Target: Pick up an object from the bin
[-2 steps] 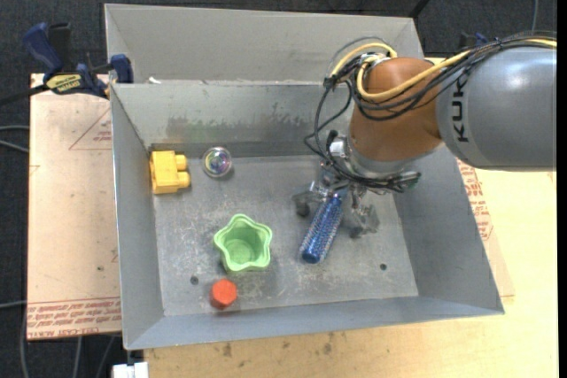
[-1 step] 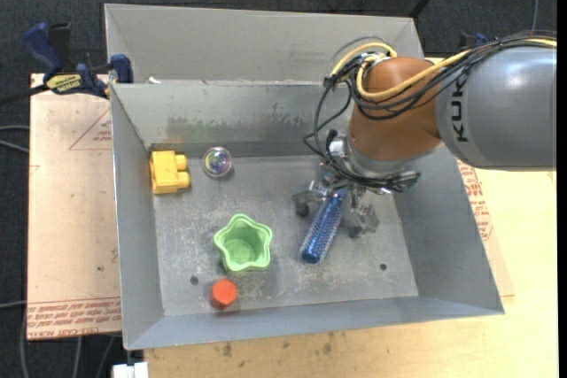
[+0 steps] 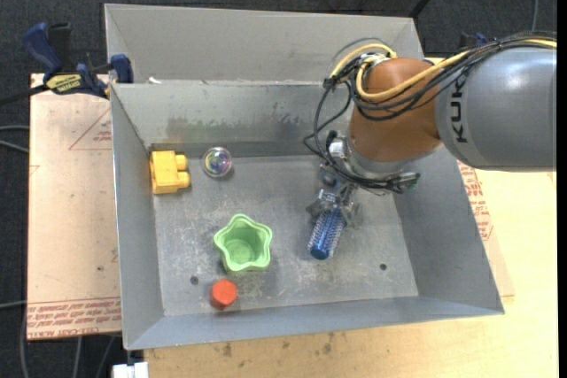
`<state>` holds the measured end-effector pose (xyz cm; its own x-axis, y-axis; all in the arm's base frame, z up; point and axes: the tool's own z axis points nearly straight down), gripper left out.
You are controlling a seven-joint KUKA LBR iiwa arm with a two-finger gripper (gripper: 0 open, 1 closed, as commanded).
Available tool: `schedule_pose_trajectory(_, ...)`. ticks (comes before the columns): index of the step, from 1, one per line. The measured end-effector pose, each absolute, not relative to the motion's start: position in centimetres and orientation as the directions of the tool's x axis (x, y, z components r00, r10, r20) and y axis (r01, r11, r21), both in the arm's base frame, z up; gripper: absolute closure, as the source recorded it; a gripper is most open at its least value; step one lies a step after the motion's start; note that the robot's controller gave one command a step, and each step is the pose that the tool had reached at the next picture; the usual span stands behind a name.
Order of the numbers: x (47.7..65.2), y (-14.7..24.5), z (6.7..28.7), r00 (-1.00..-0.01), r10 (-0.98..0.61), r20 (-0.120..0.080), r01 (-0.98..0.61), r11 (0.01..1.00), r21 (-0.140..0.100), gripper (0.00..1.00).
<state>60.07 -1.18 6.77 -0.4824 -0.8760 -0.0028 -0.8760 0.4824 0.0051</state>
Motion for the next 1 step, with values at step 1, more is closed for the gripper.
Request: schedule_pose_trajectory(1,60.20,-1.11,12.36,-0.485,-0.874,-0.005,-0.874,0.485,-0.005,1.00)
